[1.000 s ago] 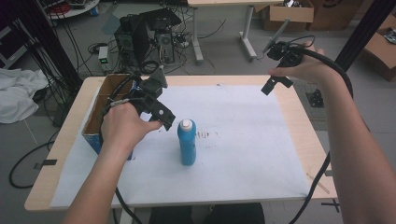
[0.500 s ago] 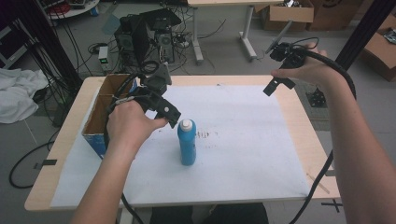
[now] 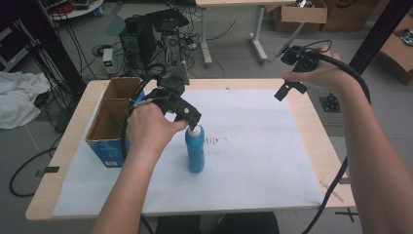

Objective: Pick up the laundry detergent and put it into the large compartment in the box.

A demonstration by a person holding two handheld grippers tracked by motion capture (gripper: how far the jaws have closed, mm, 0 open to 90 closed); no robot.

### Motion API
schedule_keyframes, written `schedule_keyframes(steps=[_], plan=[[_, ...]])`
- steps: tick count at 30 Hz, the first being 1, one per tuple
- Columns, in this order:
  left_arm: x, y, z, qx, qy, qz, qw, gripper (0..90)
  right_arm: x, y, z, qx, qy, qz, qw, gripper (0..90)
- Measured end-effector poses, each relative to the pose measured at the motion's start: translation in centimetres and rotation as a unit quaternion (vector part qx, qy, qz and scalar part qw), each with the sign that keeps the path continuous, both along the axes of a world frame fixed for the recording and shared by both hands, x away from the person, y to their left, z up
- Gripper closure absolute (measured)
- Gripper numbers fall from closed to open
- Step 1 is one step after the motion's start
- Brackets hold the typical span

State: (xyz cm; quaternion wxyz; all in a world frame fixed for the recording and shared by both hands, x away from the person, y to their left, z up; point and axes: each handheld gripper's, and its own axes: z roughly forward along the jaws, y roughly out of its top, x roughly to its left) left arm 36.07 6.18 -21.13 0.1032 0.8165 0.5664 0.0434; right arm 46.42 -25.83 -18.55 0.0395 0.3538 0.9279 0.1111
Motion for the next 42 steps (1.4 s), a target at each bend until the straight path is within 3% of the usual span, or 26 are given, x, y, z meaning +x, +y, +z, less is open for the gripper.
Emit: schedule_keyframes(steps=[4, 17, 24, 30, 40, 42], plan=[[0.0, -1.4, -0.5, 0.017, -0.003, 0.006, 0.9998, 0.1, 0.0, 0.1, -0.2, 0.002, -0.002, 0.003, 1.0, 16.3], [0.3, -3.6, -2.0, 0.025, 0.005, 0.014, 0.9996, 0.1, 0.2, 0.0, -0.8, 0.003, 0.0, 0.008, 1.0, 16.3], [0.7, -4.8, -3.3, 0.041, 0.004, 0.014, 0.9991, 0.1, 0.2, -0.1, -0.9, 0.006, -0.001, 0.011, 0.9999, 16.3], [0.9, -5.1, -4.5, 0.052, 0.006, 0.016, 0.9985, 0.4, 0.2, -0.4, -1.2, 0.006, 0.001, 0.006, 1.0, 16.2], [1.1, -5.3, -6.0, 0.052, 0.018, 0.022, 0.9982, 0.8, 0.2, -0.5, -1.2, 0.007, -0.001, 0.008, 0.9999, 16.3], [1.1, -5.5, -6.4, 0.064, 0.022, 0.022, 0.9975, 0.8, 0.2, -0.5, -1.2, 0.008, -0.001, 0.007, 0.9999, 16.2]])
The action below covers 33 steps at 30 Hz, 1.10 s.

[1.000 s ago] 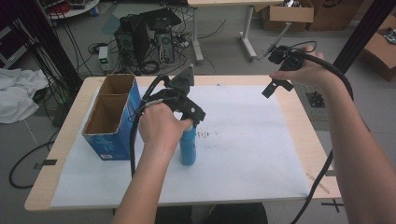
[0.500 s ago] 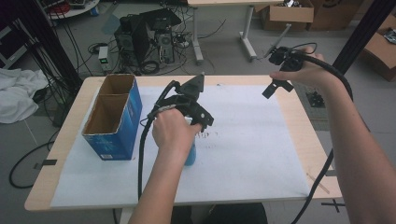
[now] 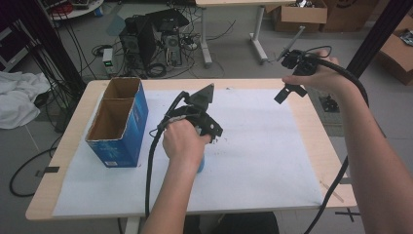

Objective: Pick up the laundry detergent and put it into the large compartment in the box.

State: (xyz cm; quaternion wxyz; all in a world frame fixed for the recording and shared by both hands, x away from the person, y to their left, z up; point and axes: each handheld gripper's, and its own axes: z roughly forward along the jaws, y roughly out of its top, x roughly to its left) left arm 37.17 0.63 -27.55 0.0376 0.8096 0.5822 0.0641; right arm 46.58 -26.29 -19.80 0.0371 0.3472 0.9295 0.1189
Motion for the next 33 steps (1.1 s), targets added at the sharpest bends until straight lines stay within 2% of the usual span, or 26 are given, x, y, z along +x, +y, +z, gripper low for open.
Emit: schedule_keyframes(steps=[8, 9, 15, 23, 25, 33], plan=[[0.18, -0.18, -0.37, 0.017, -0.006, 0.009, 0.9998, 6.0, -0.01, 0.06, -0.14, -0.002, 0.0, 0.002, 1.0, 16.2], [0.18, -0.2, -0.37, 0.02, -0.006, 0.01, 0.9997, 9.5, 0.0, 0.06, -0.16, -0.001, 0.0, 0.002, 1.0, 16.2], [0.16, -0.27, -0.39, 0.013, 0.001, 0.015, 0.9998, 15.4, 0.04, 0.18, -0.35, 0.0, 0.002, 0.002, 1.0, 16.3], [0.22, -0.45, -0.46, 0.024, 0.015, 0.024, 0.9993, 17.2, 0.01, 0.28, -0.4, 0.002, 0.002, 0.005, 1.0, 16.3], [0.22, -0.46, -0.48, 0.019, 0.014, 0.03, 0.9993, 18.0, -0.04, 0.34, -0.34, 0.002, 0.001, 0.007, 1.0, 16.2], [0.36, -0.5, -0.38, 0.024, 0.015, 0.041, 0.9988, 24.0, -0.14, 0.57, -0.45, 0.004, 0.002, 0.008, 1.0, 16.3]])
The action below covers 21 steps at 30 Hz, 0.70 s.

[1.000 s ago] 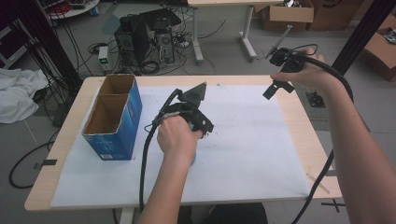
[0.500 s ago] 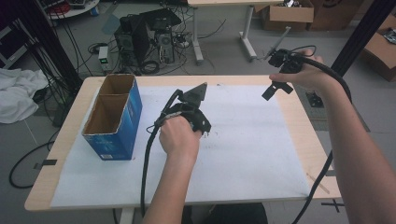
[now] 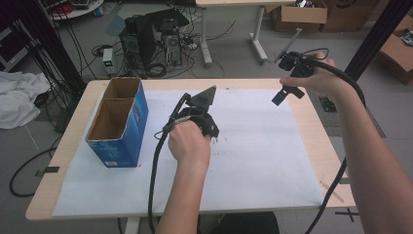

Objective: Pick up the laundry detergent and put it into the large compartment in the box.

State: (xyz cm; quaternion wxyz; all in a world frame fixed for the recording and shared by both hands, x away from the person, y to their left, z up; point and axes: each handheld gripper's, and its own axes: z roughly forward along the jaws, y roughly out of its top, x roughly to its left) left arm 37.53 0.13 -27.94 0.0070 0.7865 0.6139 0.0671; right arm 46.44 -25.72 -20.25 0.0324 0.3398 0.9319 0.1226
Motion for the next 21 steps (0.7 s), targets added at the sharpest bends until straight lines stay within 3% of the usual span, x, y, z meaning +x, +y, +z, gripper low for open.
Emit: schedule_keyframes(steps=[5, 12, 21], plan=[[0.19, 0.02, -0.22, -0.006, 0.003, 0.014, 0.9999, 25.1, 0.03, 0.01, 0.02, 0.001, -0.001, 0.001, 1.0, 16.2], [0.2, -0.11, -0.17, 0.002, 0.004, 0.021, 0.9998, 29.2, 0.04, -0.04, -0.1, 0.003, -0.001, 0.004, 1.0, 16.2], [0.36, -0.21, -0.05, -0.005, 0.007, 0.024, 0.9997, 35.0, 0.12, -0.14, -0.4, 0.005, 0.002, 0.006, 1.0, 16.1]])
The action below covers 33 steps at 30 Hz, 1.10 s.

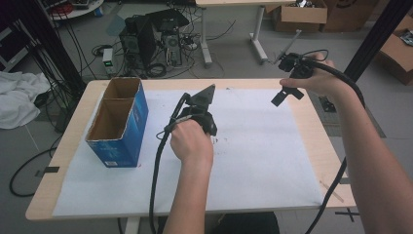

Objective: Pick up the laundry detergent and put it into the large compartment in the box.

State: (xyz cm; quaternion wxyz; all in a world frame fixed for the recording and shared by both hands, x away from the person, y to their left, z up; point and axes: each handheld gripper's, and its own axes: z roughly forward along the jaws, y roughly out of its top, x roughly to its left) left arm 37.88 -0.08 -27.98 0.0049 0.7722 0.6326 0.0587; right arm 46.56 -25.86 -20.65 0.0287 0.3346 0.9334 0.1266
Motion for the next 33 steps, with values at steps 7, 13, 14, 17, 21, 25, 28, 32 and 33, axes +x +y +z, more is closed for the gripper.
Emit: schedule_keyframes(steps=[7, 13, 14, 17, 21, 25, 28, 32, 33], plan=[[0.1, -0.1, 0.0, 0.006, 0.004, 0.004, 1.0, 35.7, 0.1, 0.0, -0.1, 0.001, 0.003, -0.002, 1.0, 16.3], [0.4, -0.1, 0.0, 0.01, 0.014, 0.0, 0.9999, 36.5, 0.1, -0.1, -0.2, 0.0, 0.002, -0.003, 1.0, 16.2], [0.4, -0.1, 0.0, 0.011, 0.015, -0.002, 0.9998, 36.7, 0.1, -0.1, -0.2, 0.002, 0.003, -0.005, 1.0, 16.2], [0.4, -0.1, 0.0, 0.013, 0.017, -0.008, 0.9997, 36.8, 0.1, -0.2, -0.2, 0.002, 0.003, -0.004, 1.0, 16.2], [0.4, 0.0, 0.1, 0.011, 0.01, -0.018, 0.9997, 37.1, 0.1, -0.2, -0.1, 0.003, 0.002, -0.005, 1.0, 16.2], [0.3, 0.3, 0.5, 0.0, 0.013, -0.02, 0.9997, 37.2, 0.0, -0.3, 0.0, 0.004, 0.002, -0.005, 1.0, 16.3], [0.3, 0.7, 1.4, -0.005, 0.015, -0.028, 0.9995, 37.3, 0.0, -0.4, 0.1, 0.004, 0.0, -0.006, 1.0, 16.1], [0.3, 1.2, 2.8, -0.006, 0.019, -0.039, 0.9991, 37.3, 0.0, -0.5, 0.3, 0.005, -0.001, -0.008, 1.0, 16.2], [0.3, 1.2, 2.8, -0.006, 0.019, -0.039, 0.9991, 37.3, 0.0, -0.5, 0.3, 0.005, -0.001, -0.008, 1.0, 16.2]])
